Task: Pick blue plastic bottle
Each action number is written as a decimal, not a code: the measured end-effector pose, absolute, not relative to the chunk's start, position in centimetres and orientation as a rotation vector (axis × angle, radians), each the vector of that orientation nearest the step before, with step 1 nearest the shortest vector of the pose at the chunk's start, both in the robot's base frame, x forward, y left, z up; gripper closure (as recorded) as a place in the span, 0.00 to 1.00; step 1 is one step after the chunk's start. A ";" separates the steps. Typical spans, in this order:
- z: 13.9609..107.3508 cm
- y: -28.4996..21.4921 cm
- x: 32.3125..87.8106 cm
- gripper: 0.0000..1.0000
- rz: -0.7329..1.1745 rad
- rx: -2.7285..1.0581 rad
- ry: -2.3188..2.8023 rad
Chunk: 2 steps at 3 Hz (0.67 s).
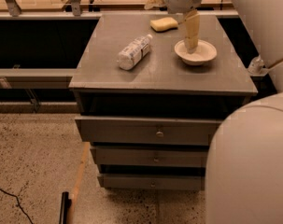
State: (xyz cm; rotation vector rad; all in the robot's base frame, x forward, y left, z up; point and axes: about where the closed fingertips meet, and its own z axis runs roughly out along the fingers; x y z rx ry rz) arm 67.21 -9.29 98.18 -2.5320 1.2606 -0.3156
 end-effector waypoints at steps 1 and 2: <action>97.7 -7.7 70.4 0.00 -0.294 -2.541 1.114; 94.8 -6.1 73.4 0.00 -0.287 -2.586 1.067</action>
Offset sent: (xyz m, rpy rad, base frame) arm 0.0904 0.0287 -0.0526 -0.0659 0.1222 0.1967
